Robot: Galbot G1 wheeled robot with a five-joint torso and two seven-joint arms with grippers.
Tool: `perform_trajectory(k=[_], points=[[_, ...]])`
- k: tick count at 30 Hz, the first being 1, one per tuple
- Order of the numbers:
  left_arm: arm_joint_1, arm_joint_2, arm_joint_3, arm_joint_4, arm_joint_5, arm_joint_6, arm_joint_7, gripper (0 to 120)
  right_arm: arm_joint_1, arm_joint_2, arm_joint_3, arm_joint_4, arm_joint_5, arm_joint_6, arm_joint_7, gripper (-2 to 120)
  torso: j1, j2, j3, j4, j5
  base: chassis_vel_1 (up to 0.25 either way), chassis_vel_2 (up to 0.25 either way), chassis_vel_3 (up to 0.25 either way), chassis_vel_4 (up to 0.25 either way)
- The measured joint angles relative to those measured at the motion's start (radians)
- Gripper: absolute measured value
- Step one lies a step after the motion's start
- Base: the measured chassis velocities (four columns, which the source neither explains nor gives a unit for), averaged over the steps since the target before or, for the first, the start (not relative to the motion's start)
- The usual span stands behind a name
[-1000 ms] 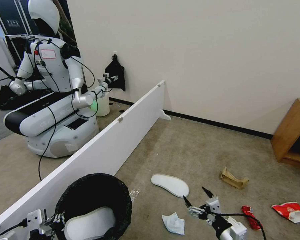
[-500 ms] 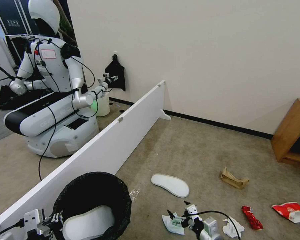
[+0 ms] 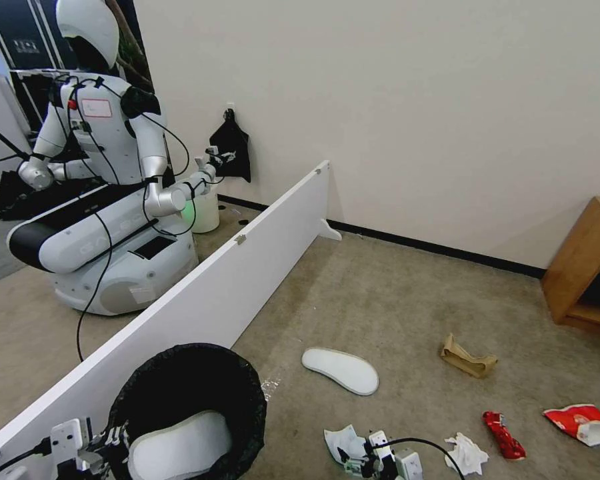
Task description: Pick up the trash bin, then pick up the garbage from the floor and place it into the trash bin.
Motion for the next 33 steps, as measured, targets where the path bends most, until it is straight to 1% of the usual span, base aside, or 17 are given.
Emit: perform_trajectory(k=[4, 15, 25, 27, 28, 29, 31, 32, 33], points=[[0.004, 0.003, -0.004, -0.003, -0.002, -0.001, 0.002, 4, 0.026, 0.001, -0.010, -0.027, 0.038, -0.044, 0.024, 100, 0.000, 0.000, 0.000, -0.0001, -0.0001, 0.000, 0.000, 0.000, 0.000], [0.007, 0.003, -0.007, -0.003, -0.004, -0.003, 0.004, 4, 0.077, 0.001, -0.041, -0.060, 0.065, -0.058, 0.033, 100, 0.000, 0.000, 0.000, 0.0000, 0.0000, 0.000, 0.000, 0.000, 0.000], [0.007, 0.001, -0.011, -0.002, -0.005, -0.004, 0.004, 4, 0.161, 0.046, -0.079, -0.143, 0.078, -0.089, 0.042, 100, 0.000, 0.000, 0.000, 0.0000, 0.0000, 0.000, 0.000, 0.000, 0.000], [0.007, 0.000, -0.011, -0.002, -0.005, -0.004, 0.004, 4, 0.167, 0.052, -0.081, -0.154, 0.082, -0.092, 0.042, 98, 0.000, 0.000, 0.000, 0.0000, 0.0000, 0.000, 0.000, 0.000, 0.000], [0.007, 0.000, -0.011, -0.002, -0.005, -0.004, 0.004, 4, 0.175, 0.057, -0.083, -0.170, 0.087, -0.096, 0.040, 92, 0.000, 0.000, 0.000, 0.0000, 0.0000, 0.000, 0.000, 0.000, 0.000], [0.007, 0.000, -0.011, -0.002, -0.005, -0.004, 0.004, 4, 0.175, 0.057, -0.083, -0.170, 0.087, -0.096, 0.040, 92, 0.000, 0.000, 0.000, 0.0000, 0.0000, 0.000, 0.000, 0.000, 0.000], [0.007, 0.000, -0.011, -0.002, -0.005, -0.004, 0.004, 4, 0.179, 0.061, -0.087, -0.186, 0.098, -0.113, 0.039, 80, 0.000, 0.000, 0.000, 0.0000, 0.0000, 0.000, 0.000, 0.000, 0.000], [0.007, 0.000, -0.011, -0.002, -0.005, -0.004, 0.004, 4, 0.179, 0.061, -0.087, -0.186, 0.098, -0.113, 0.039, 80, 0.000, 0.000, 0.000, 0.0000, 0.0000, 0.000, 0.000, 0.000, 0.000], [0.008, 0.001, -0.011, -0.002, -0.005, -0.004, 0.004, 4, 0.179, 0.062, -0.087, -0.192, 0.100, -0.119, 0.040, 76, 0.000, 0.000, 0.000, -0.0001, 0.0000, 0.000, 0.000, 0.000, 0.000]])
